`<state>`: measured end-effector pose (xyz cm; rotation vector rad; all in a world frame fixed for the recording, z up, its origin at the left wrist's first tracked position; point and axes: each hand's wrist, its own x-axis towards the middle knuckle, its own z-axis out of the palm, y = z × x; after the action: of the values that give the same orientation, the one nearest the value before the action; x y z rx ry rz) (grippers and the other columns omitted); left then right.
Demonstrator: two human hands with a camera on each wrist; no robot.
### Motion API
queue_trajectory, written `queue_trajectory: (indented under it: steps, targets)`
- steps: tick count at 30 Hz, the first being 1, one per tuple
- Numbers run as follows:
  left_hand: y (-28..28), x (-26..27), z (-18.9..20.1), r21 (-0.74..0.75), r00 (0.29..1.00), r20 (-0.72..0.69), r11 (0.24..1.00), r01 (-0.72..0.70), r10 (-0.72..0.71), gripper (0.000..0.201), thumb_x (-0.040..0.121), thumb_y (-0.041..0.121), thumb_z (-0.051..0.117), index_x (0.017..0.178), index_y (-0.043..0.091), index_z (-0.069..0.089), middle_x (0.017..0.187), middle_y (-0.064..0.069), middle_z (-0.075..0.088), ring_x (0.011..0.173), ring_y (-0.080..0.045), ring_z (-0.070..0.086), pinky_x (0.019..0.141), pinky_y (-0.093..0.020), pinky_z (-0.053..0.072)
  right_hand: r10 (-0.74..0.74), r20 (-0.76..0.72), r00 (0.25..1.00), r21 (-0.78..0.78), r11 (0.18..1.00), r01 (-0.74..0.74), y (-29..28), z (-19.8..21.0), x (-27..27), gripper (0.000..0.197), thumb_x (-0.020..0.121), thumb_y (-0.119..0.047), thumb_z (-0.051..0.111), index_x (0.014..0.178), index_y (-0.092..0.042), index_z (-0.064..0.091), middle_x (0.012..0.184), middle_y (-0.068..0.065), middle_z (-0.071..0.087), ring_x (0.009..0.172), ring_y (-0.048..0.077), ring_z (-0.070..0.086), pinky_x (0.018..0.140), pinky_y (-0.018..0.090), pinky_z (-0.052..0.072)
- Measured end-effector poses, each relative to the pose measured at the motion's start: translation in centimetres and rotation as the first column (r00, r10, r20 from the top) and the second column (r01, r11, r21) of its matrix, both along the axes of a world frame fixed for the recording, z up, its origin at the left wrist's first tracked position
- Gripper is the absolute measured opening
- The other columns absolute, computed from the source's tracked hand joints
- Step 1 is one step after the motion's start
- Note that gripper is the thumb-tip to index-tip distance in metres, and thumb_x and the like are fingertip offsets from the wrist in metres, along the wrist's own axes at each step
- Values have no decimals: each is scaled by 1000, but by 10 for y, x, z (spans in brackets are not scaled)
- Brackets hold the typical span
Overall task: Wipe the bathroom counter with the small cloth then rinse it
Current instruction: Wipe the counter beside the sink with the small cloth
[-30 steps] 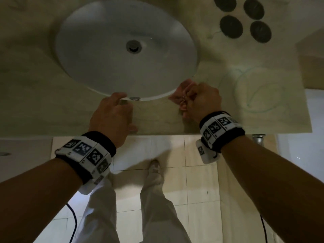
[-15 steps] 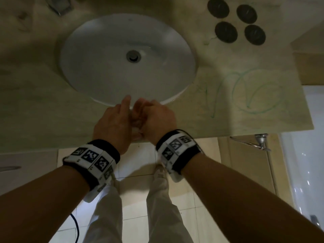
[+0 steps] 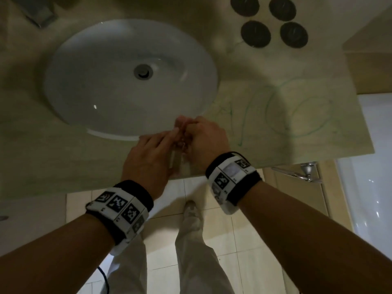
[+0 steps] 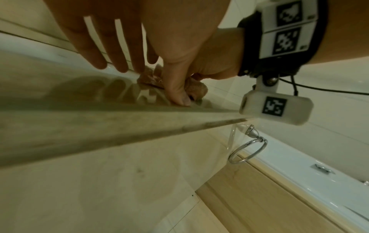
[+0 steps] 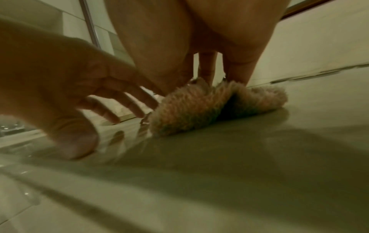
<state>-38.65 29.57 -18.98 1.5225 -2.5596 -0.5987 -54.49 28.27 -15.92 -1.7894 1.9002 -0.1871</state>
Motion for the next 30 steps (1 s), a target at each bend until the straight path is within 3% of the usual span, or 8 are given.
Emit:
queue_trajectory:
  steps: [2, 5, 8, 15, 20, 24, 27, 30]
  targets:
    - [2, -17, -3, 7, 999, -23, 1000, 26, -26, 89, 59, 15, 88, 139, 25, 49, 131, 0, 61, 108, -28, 56, 90, -44, 51, -13, -37, 999, -18, 1000, 13, -9, 2, -29, 21, 81, -22, 66, 101, -16, 68, 103, 12, 64, 88, 35, 62, 66, 32, 37]
    - [-3, -31, -4, -26, 998, -11, 998, 64, -64, 66, 55, 11, 88, 117, 15, 66, 128, -7, 64, 106, -35, 59, 88, -46, 53, -42, -117, 992, -6, 999, 41, -30, -2, -69, 36, 90, -28, 57, 123, -15, 61, 120, 14, 60, 106, 34, 57, 82, 36, 41]
    - [-6, -38, -4, -9, 999, 27, 999, 48, -47, 58, 54, 15, 91, 108, 13, 72, 122, -6, 67, 103, -34, 59, 85, -41, 55, -39, -149, 988, -1, 999, 40, -56, -4, -102, 40, 91, -24, 57, 129, -13, 58, 131, 13, 56, 117, 31, 53, 91, 33, 40]
    - [-7, -59, -4, -31, 1000, -4, 999, -28, 28, 51, 61, 8, 87, 110, 14, 73, 113, -5, 69, 88, -32, 63, 75, -34, 54, 3, -158, 987, -47, 999, -11, -63, -15, -130, 25, 85, -22, 61, 104, -9, 71, 115, 14, 65, 101, 35, 60, 80, 37, 47]
    - [-13, -80, -1, 20, 999, 40, 1000, 7, -8, 46, 61, 12, 83, 106, 17, 73, 108, -5, 69, 86, -32, 62, 67, -36, 57, 14, -26, 1000, -163, 986, -18, -11, -12, -129, 11, 75, -21, 63, 76, -13, 72, 92, 7, 73, 75, 32, 65, 63, 25, 42]
    - [-26, -99, 1, 137, 991, 116, 990, 45, -61, 36, 71, 35, 66, 106, 28, 64, 108, 6, 64, 102, -23, 60, 76, -41, 53, 55, -25, 998, -141, 988, -58, 36, -11, -127, 7, 74, -21, 69, 77, -15, 71, 94, 7, 69, 72, 31, 61, 63, 35, 52]
    - [-35, -109, 13, 174, 989, 142, 984, 27, -52, 40, 66, 30, 79, 104, 22, 69, 109, 1, 63, 93, -27, 59, 66, -35, 54, 87, 1, 996, -100, 991, -87, 44, -12, -132, 8, 75, -23, 65, 77, -18, 72, 90, 2, 67, 72, 26, 60, 64, 36, 51]
    - [-45, -121, 21, 150, 982, 178, 988, 33, -60, 34, 72, 32, 73, 105, 28, 66, 115, 5, 59, 96, -24, 55, 55, -30, 46, 83, 40, 996, -85, 993, -79, 25, -8, -139, 14, 72, -23, 61, 76, -19, 74, 85, 1, 68, 71, 25, 61, 63, 30, 52]
